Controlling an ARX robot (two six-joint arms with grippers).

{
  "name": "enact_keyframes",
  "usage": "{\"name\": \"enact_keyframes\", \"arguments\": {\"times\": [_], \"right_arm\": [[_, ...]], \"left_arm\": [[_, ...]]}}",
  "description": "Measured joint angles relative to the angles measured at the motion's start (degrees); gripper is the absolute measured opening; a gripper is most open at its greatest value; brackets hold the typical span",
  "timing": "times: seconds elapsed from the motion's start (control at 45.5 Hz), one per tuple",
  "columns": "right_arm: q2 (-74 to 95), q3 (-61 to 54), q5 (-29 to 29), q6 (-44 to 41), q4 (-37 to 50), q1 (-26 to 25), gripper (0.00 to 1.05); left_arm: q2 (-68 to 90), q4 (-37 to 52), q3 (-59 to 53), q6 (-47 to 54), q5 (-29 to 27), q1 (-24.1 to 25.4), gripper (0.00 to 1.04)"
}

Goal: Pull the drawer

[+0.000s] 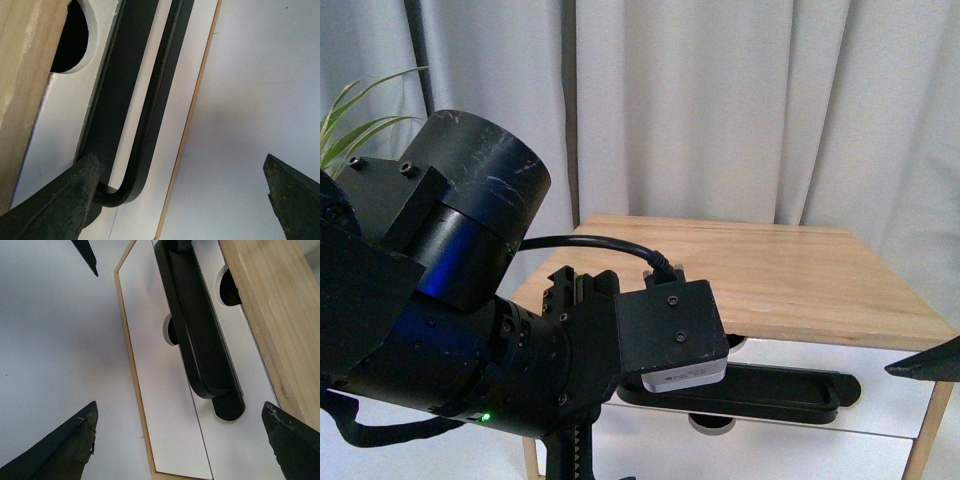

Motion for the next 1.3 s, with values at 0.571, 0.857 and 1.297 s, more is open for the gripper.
{"name": "enact_keyframes", "arguments": {"times": [0.571,0.857,1.297], "right_arm": [[0.74,-0.22,-0.13,0.79,1.09,-0.17,0.96],[2.91,-0.22,0.52,1.27,1.88,0.13,0.96],[7.63,1.66,2.73,3.28,5.90,1.99,0.96]], "left_arm": [[2.64,-0.11,1.22,3.96,-2.82,-0.35,0.99],[2.73,-1.33,1.60,4.68,-2.80,-0.35,0.99],[2.82,-1.75,1.79,4.98,-3.06,-0.48,0.99]]}}
